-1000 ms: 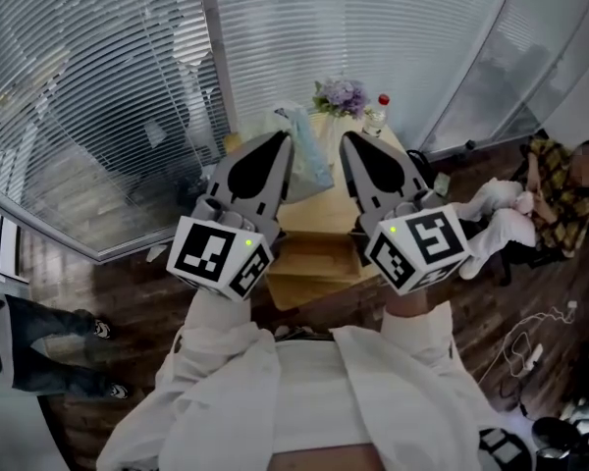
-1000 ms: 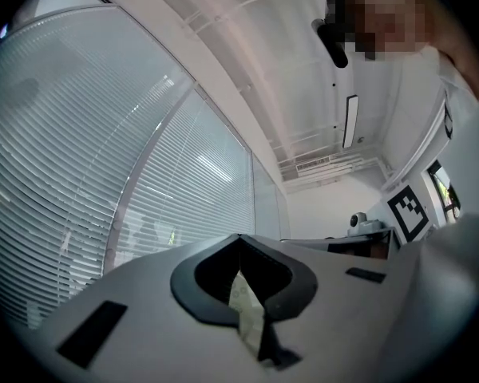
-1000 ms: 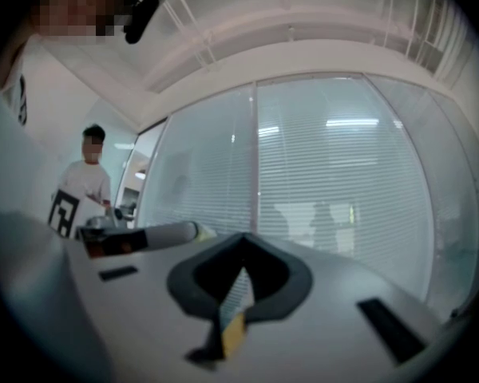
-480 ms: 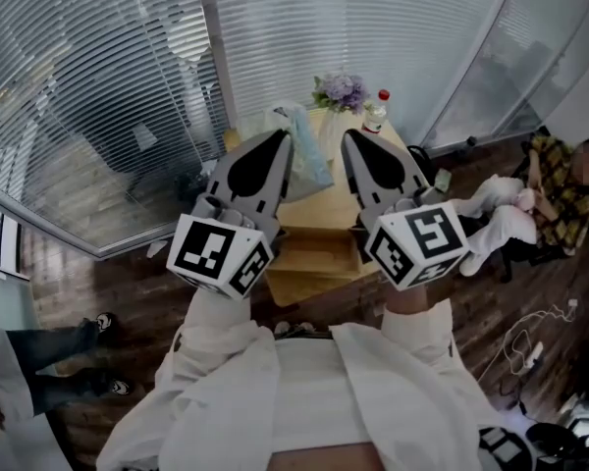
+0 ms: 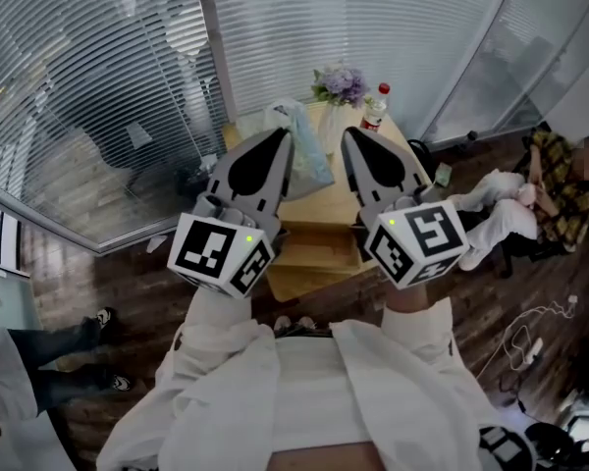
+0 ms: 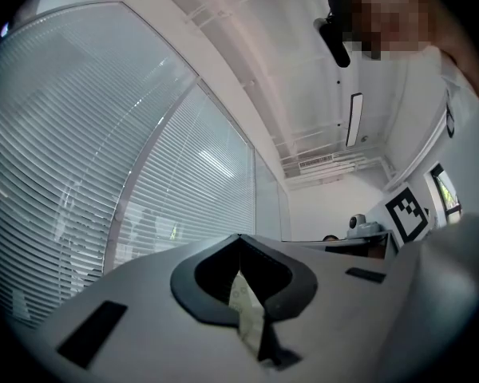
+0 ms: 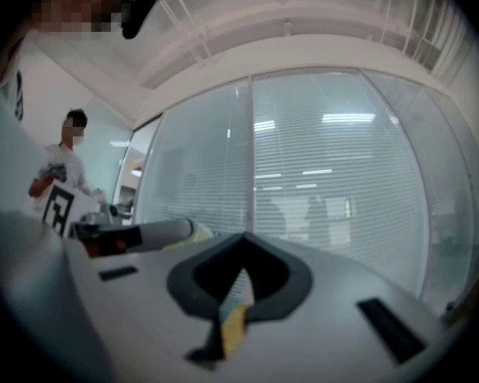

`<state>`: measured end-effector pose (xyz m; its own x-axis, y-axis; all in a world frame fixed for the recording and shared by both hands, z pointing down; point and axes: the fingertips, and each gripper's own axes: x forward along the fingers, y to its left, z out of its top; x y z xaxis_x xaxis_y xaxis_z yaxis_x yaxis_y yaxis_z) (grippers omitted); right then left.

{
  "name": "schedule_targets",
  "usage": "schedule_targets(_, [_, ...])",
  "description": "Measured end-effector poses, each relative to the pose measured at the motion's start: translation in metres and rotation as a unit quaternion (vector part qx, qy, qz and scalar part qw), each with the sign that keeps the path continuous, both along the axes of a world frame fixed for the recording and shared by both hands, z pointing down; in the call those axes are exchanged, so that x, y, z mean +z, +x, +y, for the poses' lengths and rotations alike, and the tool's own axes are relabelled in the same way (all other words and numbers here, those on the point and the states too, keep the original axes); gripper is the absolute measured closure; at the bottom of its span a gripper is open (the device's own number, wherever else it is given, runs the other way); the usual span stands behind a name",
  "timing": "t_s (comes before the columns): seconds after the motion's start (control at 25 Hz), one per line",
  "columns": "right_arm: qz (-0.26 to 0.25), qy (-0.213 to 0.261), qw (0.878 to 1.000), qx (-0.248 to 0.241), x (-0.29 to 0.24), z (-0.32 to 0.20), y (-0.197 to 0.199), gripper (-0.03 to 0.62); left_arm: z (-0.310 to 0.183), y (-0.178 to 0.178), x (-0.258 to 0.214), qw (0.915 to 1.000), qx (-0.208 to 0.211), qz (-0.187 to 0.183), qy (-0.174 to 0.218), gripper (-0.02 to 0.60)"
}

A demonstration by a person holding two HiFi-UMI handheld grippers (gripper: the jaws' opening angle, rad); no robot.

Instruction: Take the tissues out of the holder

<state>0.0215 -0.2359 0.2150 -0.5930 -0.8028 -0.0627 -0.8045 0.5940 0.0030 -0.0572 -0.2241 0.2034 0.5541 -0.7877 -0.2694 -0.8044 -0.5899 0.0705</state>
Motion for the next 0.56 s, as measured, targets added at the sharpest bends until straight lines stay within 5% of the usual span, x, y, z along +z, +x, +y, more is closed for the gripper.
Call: schedule_targets(0.56, [0.007, -0.012, 1.0, 0.002, 0.011, -0.001, 0.003, 0.582, -0.004, 0.0, 0.007, 0.9999, 0.0, 0.007, -0.012, 0.574])
